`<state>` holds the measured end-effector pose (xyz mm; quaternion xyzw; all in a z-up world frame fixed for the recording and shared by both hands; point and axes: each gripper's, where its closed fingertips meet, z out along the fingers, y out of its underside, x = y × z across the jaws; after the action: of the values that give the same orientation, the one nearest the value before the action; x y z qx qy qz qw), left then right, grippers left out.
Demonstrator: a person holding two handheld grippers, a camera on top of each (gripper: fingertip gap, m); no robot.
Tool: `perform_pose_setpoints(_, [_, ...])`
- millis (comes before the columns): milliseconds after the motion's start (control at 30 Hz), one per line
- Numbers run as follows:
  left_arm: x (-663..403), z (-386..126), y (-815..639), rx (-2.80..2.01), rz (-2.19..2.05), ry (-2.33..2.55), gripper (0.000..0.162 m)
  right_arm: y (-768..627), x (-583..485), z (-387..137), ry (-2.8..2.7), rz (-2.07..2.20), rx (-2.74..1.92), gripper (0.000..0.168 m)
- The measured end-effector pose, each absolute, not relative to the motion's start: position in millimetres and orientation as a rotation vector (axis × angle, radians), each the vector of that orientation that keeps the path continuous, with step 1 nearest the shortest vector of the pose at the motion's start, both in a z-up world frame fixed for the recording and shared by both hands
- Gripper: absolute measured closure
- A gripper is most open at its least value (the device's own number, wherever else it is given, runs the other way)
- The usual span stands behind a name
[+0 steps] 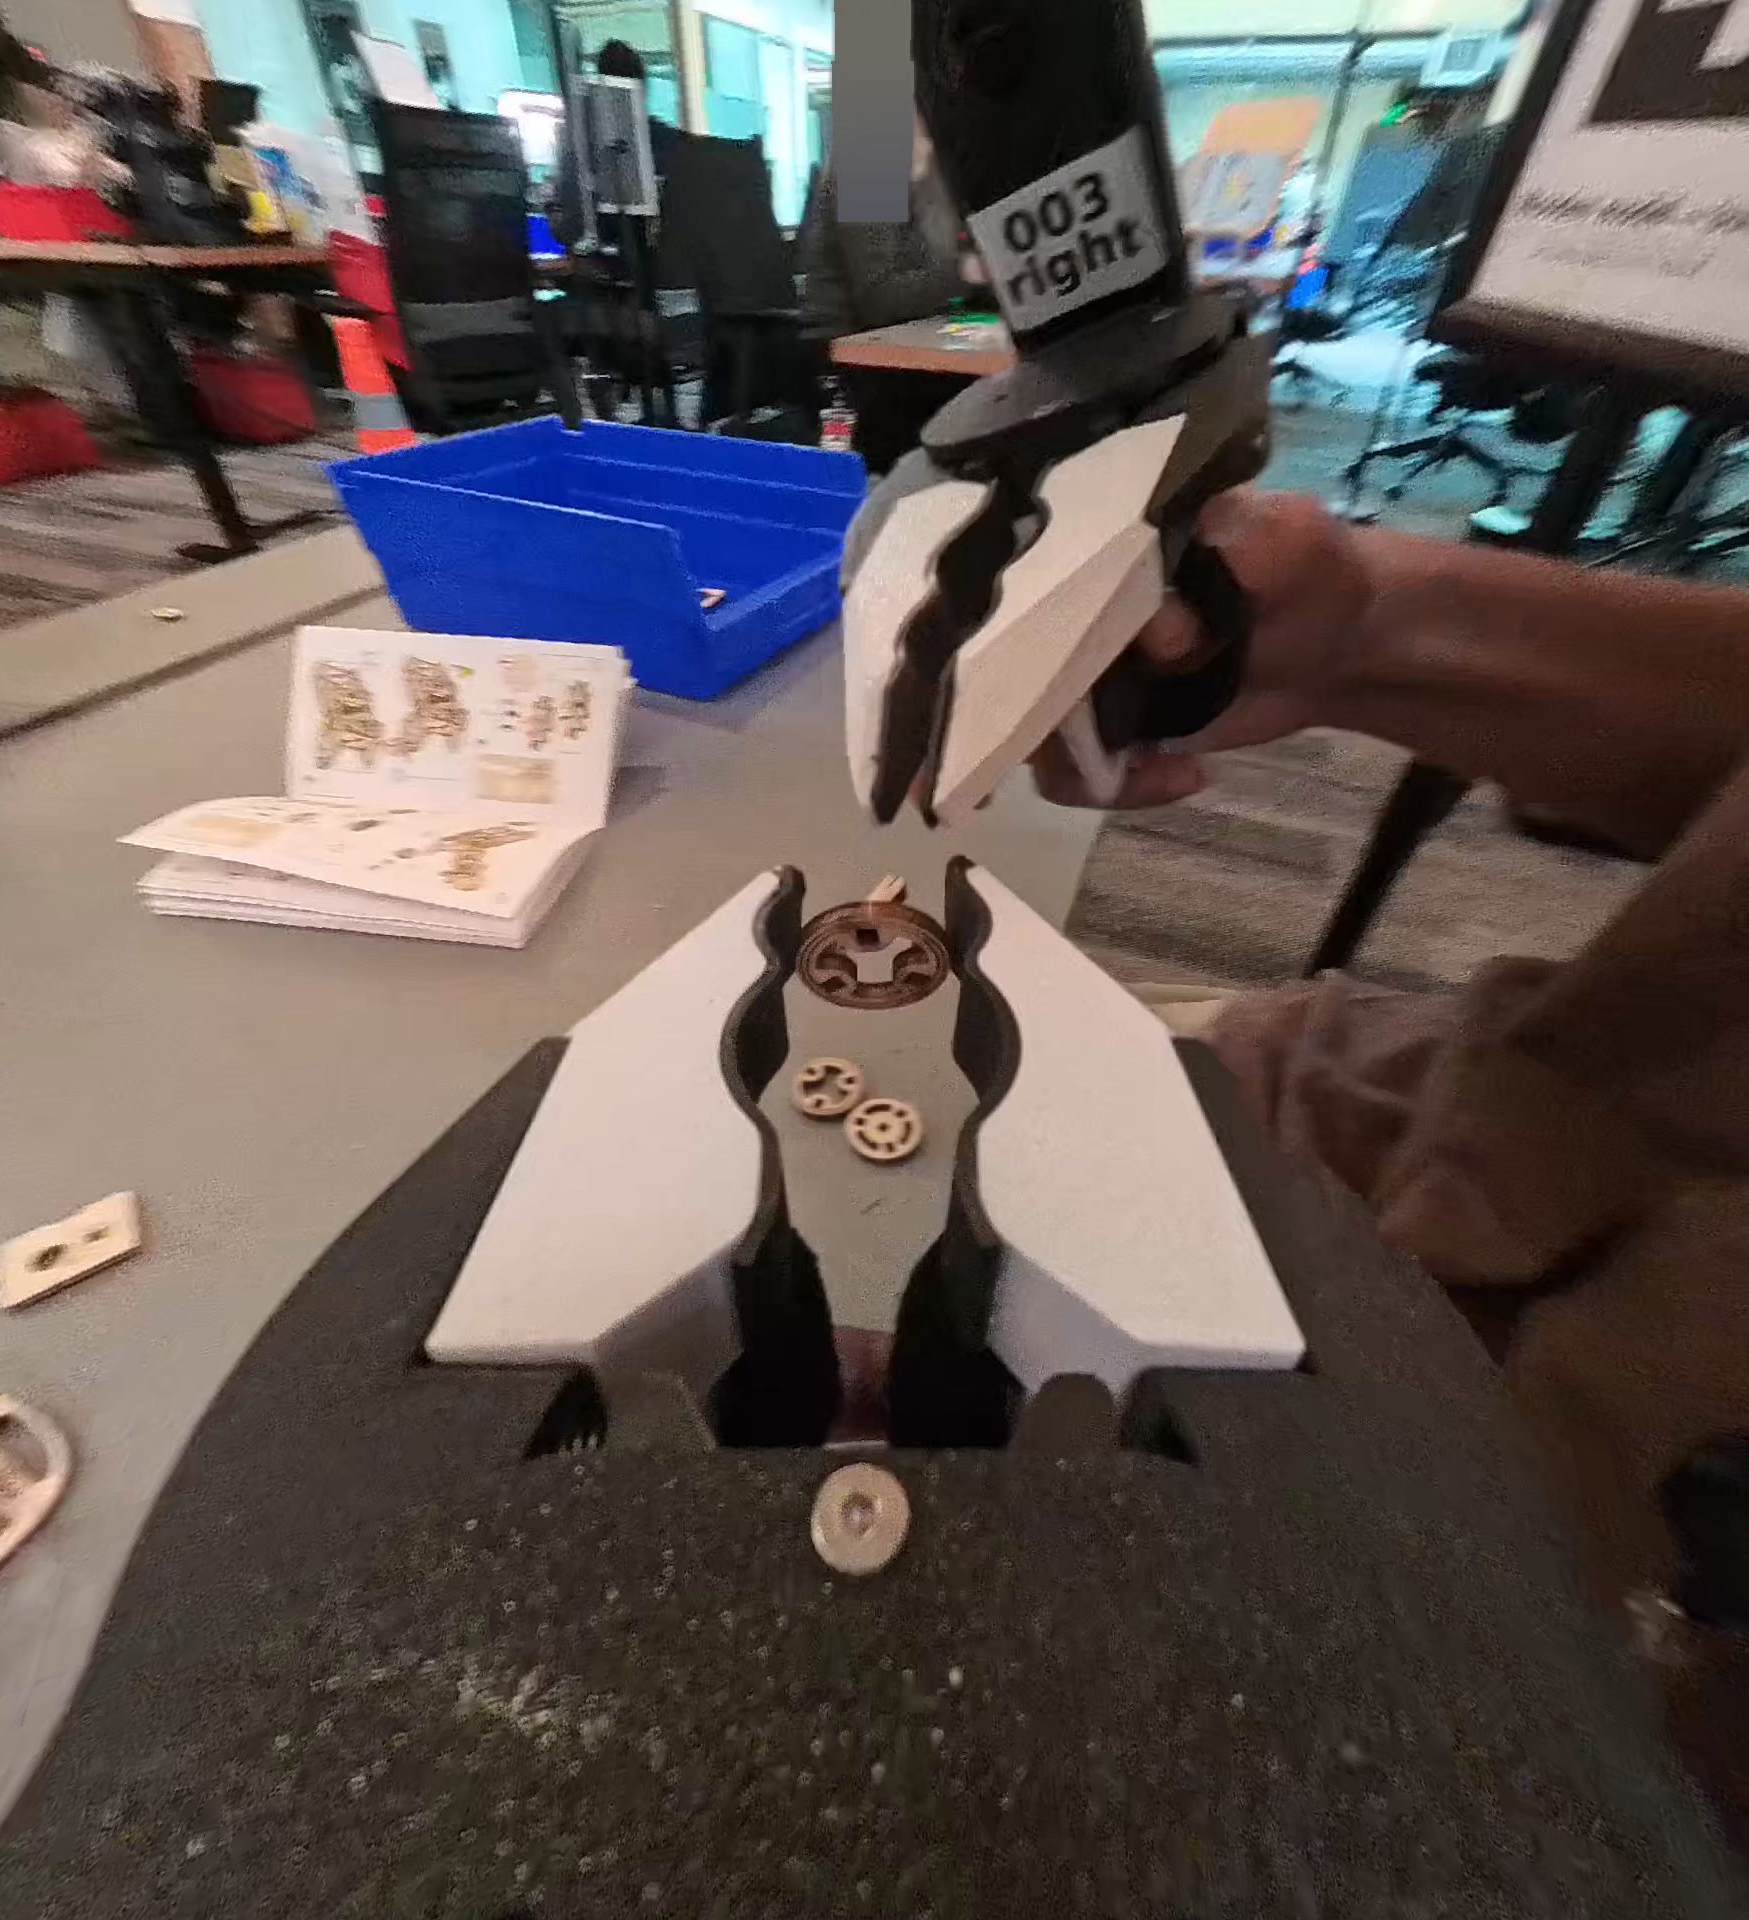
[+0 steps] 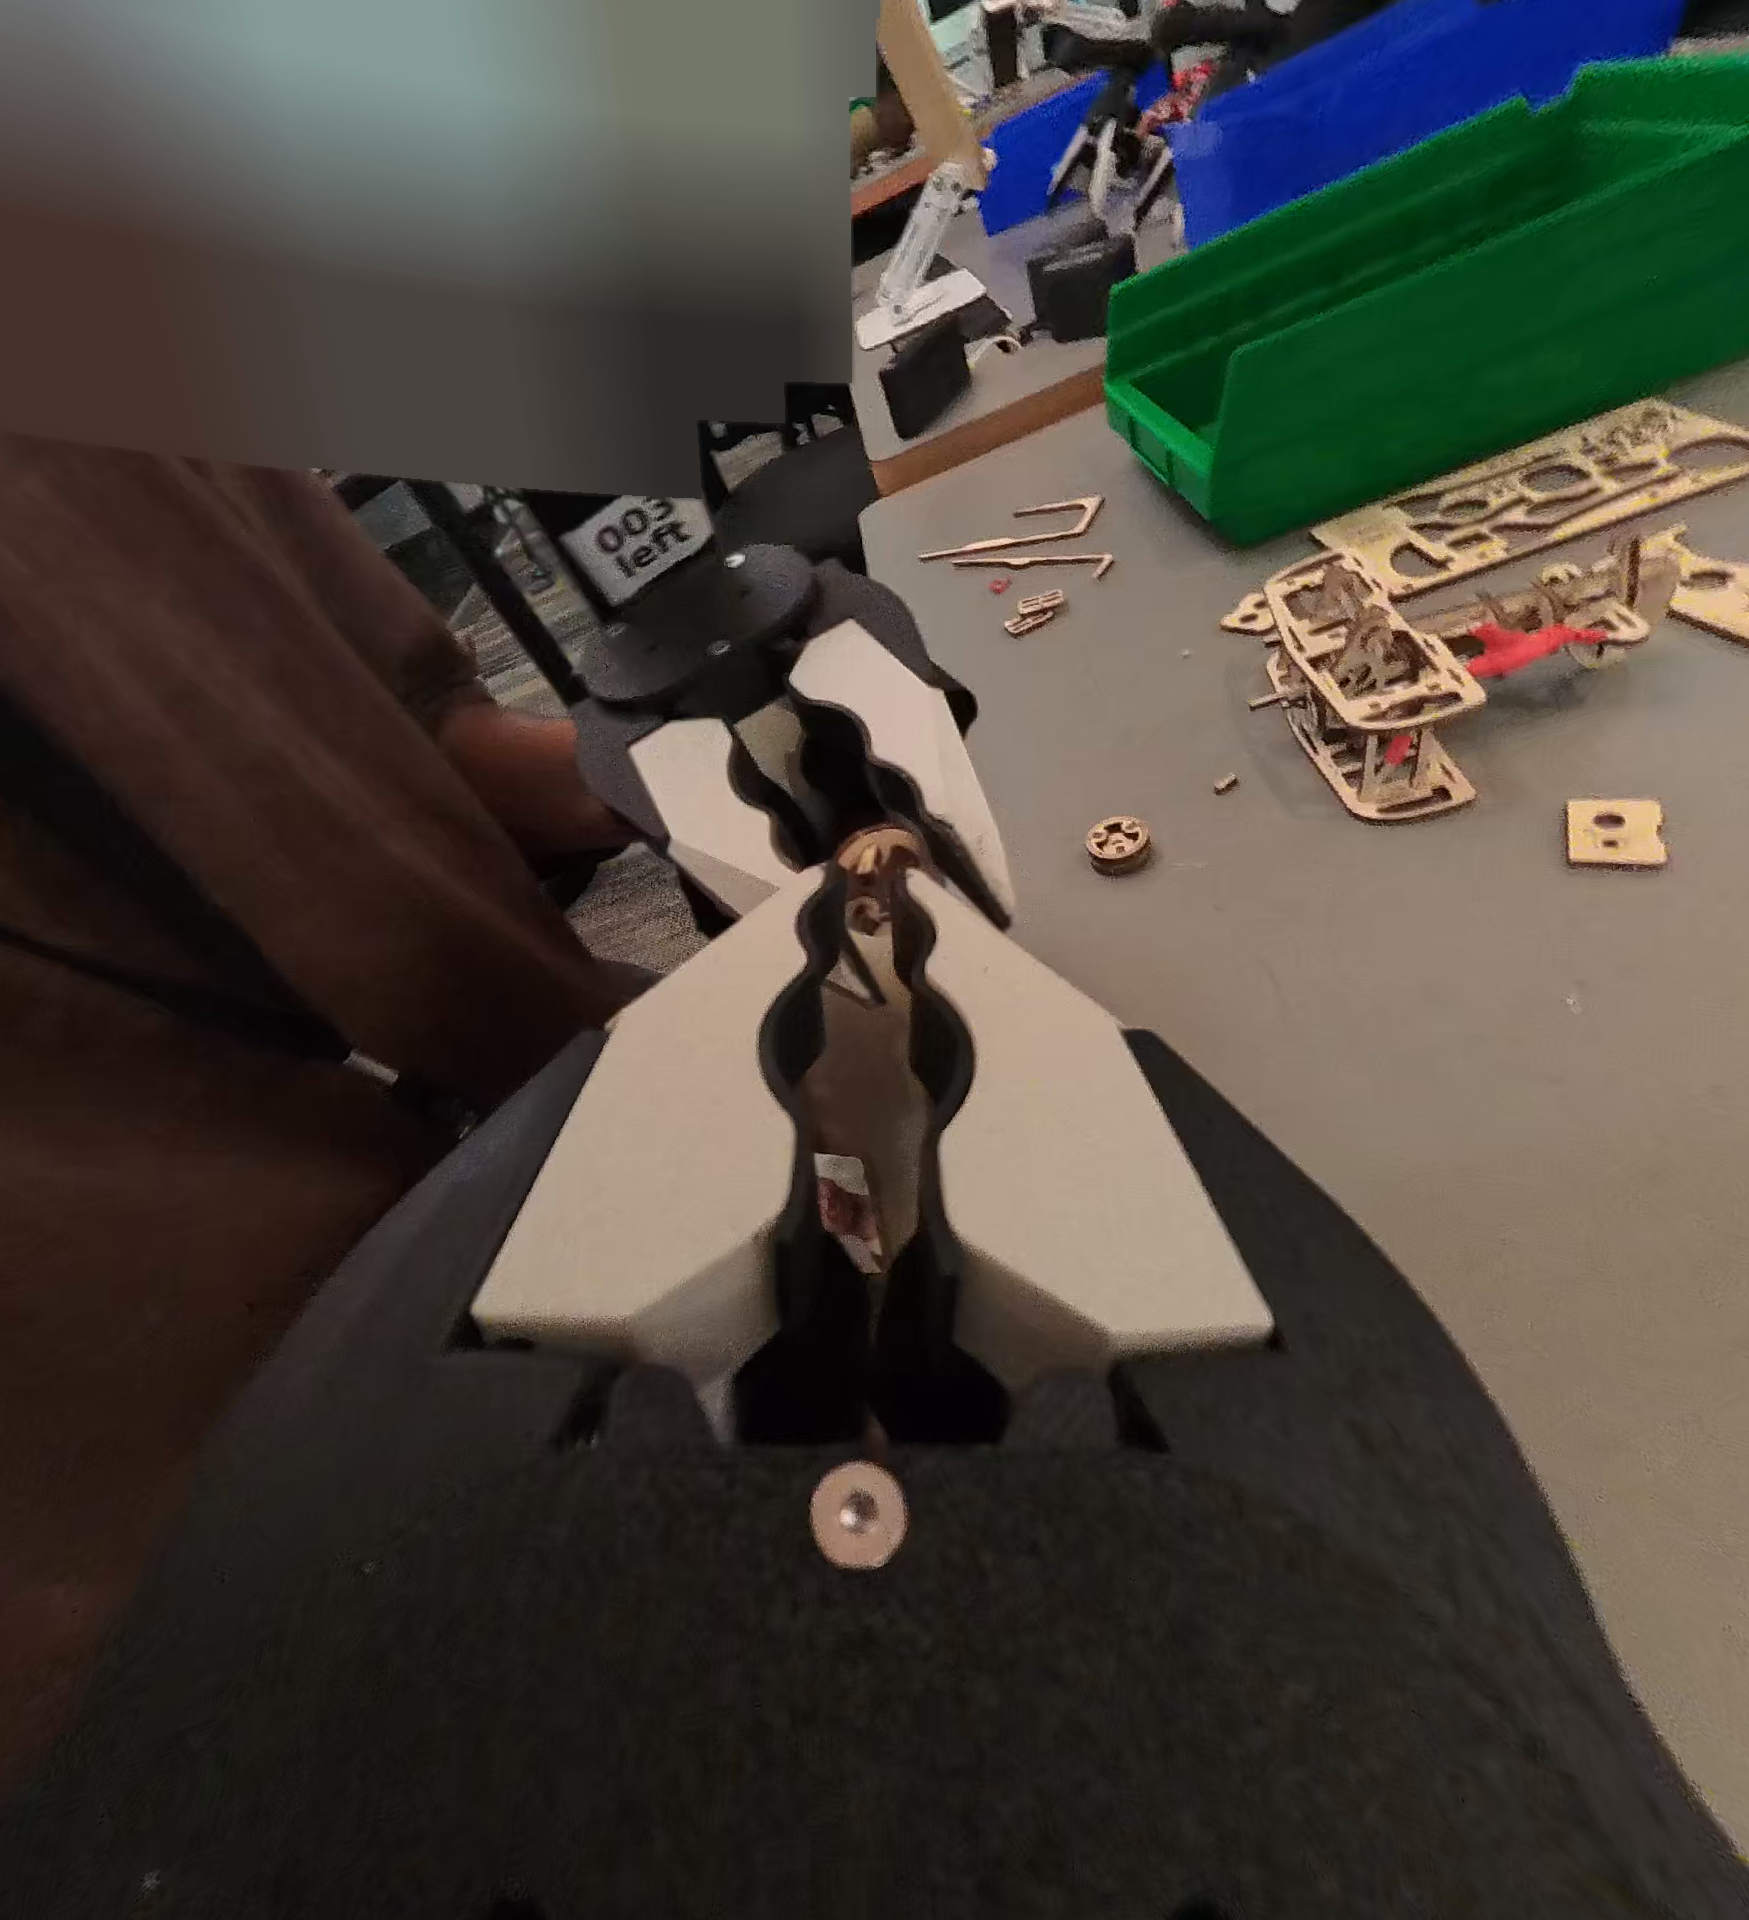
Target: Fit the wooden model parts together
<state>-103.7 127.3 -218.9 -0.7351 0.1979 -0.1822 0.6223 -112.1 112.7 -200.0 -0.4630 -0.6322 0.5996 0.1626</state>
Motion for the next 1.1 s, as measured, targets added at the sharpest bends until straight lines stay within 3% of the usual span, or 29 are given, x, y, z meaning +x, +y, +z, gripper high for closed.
perform_pose_setpoints(233, [-83,-211,114,-1.669,-0.617,0.490,0.137,99,-105,-198,-1.867,1.779,-1.227,0.159])
perform_pose_setpoints(1100, [-69,-212,104,-1.672,-0.618,0.580,0.137,78,-88,-196,-2.090,1.949,-1.226,0.155])
